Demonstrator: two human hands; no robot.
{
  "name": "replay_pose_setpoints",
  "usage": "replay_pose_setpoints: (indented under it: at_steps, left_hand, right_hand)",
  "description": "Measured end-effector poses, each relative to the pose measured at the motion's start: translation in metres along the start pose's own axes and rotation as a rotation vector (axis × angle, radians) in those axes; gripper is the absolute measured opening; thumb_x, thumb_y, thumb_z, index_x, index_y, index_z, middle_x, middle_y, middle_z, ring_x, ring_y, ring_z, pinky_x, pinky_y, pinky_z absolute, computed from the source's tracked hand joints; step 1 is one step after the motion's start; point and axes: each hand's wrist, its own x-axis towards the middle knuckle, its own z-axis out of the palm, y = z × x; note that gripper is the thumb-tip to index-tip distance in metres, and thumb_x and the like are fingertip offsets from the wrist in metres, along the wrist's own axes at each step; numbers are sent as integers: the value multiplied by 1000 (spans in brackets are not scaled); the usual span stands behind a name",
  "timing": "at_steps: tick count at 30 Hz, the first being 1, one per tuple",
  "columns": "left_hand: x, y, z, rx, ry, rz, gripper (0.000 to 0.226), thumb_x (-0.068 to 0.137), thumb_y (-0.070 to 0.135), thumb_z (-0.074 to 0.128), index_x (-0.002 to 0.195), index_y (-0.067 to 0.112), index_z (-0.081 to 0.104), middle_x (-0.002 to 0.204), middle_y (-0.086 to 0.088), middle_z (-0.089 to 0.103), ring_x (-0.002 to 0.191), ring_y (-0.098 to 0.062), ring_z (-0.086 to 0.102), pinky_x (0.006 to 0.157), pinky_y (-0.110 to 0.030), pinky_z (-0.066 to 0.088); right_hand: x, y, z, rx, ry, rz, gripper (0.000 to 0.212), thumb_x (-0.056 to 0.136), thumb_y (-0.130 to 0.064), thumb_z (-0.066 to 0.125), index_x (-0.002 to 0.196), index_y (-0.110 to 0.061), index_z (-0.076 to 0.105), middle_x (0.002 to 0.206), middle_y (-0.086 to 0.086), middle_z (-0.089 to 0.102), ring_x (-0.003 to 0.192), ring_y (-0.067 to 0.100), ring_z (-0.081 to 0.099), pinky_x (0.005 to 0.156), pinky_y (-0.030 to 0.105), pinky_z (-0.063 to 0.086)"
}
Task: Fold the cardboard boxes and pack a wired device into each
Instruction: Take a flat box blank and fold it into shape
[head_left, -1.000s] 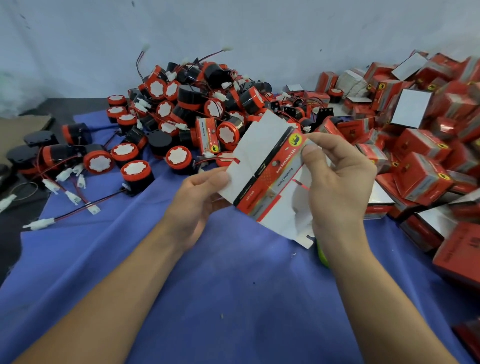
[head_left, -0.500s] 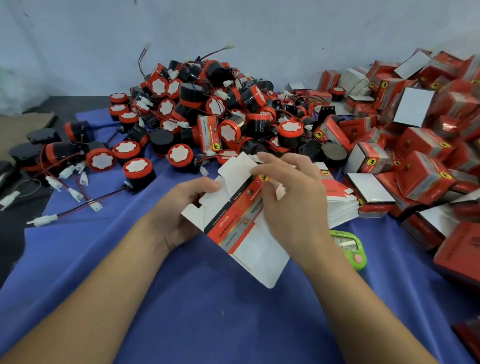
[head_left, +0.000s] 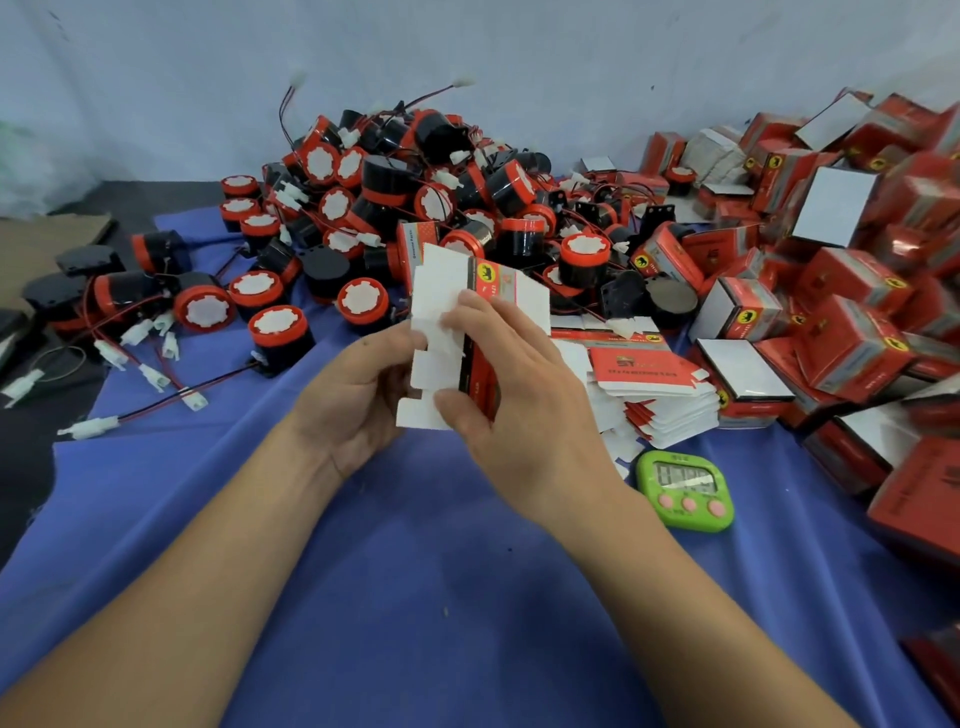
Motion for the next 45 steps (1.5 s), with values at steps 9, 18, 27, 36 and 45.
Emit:
replay_pose_setpoints:
  at_steps: [9, 18, 27, 36, 45]
  left_hand:
    - [3, -6, -1, 106, 12, 43, 27, 84, 7, 67, 102, 19, 84, 98, -8, 80, 84, -22, 78, 67, -30, 64]
    - [3, -1, -1, 182, -41, 161, 77, 75, 8, 49, 152, 18, 48, 137, -7, 62, 120, -28, 60, 91, -44, 52]
    - [3, -8, 10, 290, 15, 172, 80, 80, 41, 74, 145, 5, 49, 135, -14, 68, 122, -32, 65, 101, -42, 55]
    - [6, -16, 23, 499, 205, 178, 33, 84, 14, 72, 116, 15, 67, 108, -1, 78, 97, -16, 73, 77, -28, 60]
    - [3, -25, 36, 551, 217, 173, 44, 78, 11, 57, 110, 35, 73, 105, 5, 78, 98, -14, 73, 74, -26, 58]
  right_hand:
    - [1, 4, -3, 29, -74, -76, 31, 81, -9, 76, 102, -20, 57, 160, -6, 42, 154, 14, 21, 119, 35, 32]
    - [-4, 3, -9, 359, 132, 43, 43, 92, -17, 67, 103, -49, 40, 131, -22, 64, 86, 5, 65, 73, 18, 46]
    - [7, 25, -7, 924, 127, 301, 18, 93, -14, 63, 94, -17, 46, 88, 24, 68, 82, 44, 67, 68, 51, 52]
    - [8, 43, -12, 1297, 61, 424, 14, 93, -2, 61, 97, -14, 55, 124, 12, 72, 103, 30, 72, 77, 38, 61]
    - [7, 41, -14, 1272, 43, 493, 15, 91, -12, 67, 82, -13, 79, 107, 8, 77, 90, 19, 74, 71, 29, 58]
